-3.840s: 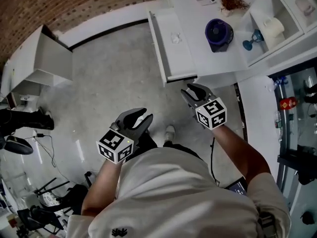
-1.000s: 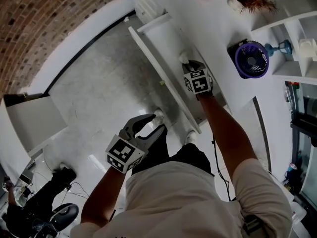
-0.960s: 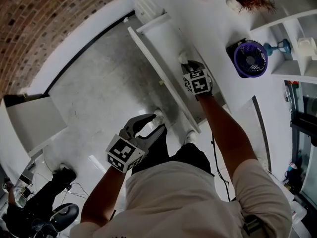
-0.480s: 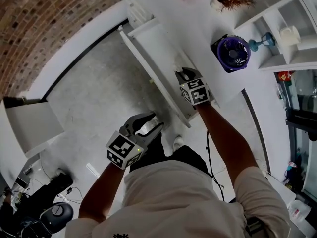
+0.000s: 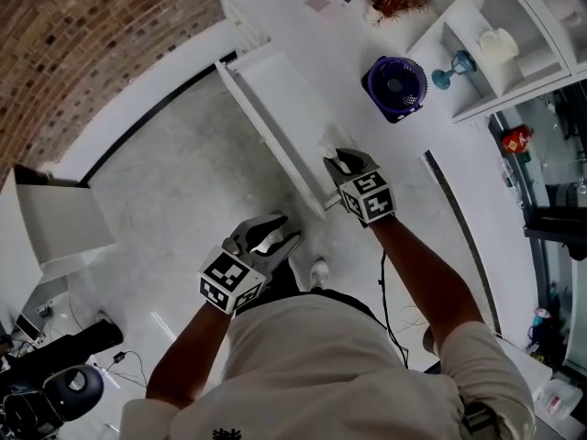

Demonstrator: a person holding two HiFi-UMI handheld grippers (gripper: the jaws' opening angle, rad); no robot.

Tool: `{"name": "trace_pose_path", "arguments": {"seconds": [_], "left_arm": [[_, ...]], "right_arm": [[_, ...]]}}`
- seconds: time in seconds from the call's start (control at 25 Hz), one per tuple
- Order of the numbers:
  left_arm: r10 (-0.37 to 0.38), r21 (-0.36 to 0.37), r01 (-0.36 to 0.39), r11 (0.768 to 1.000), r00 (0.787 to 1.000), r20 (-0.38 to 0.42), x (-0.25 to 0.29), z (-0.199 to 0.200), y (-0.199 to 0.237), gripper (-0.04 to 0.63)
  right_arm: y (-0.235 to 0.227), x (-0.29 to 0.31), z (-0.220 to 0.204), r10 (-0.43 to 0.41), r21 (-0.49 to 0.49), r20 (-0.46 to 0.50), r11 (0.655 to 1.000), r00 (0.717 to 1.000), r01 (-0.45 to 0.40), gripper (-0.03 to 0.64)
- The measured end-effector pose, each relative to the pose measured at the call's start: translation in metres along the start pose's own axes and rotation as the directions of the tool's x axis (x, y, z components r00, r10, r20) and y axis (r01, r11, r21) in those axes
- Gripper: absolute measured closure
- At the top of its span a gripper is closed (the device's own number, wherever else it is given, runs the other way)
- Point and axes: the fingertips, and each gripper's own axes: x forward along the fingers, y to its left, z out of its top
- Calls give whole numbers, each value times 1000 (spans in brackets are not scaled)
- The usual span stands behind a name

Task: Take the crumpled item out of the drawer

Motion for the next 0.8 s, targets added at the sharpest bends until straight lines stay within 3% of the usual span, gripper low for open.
{"name": "trace_pose_path", "arguments": {"seconds": [0.32, 0.8], "left_arm": [[17, 39, -17, 999, 1000, 15, 6, -11, -81, 474], [62, 58, -64, 996, 997, 37, 23, -29, -163, 566]], "right_arm": [[21, -105, -42, 42, 14, 41, 999, 998, -43, 511], [49, -223, -87, 135, -24, 86, 991, 987, -133, 511]]}}
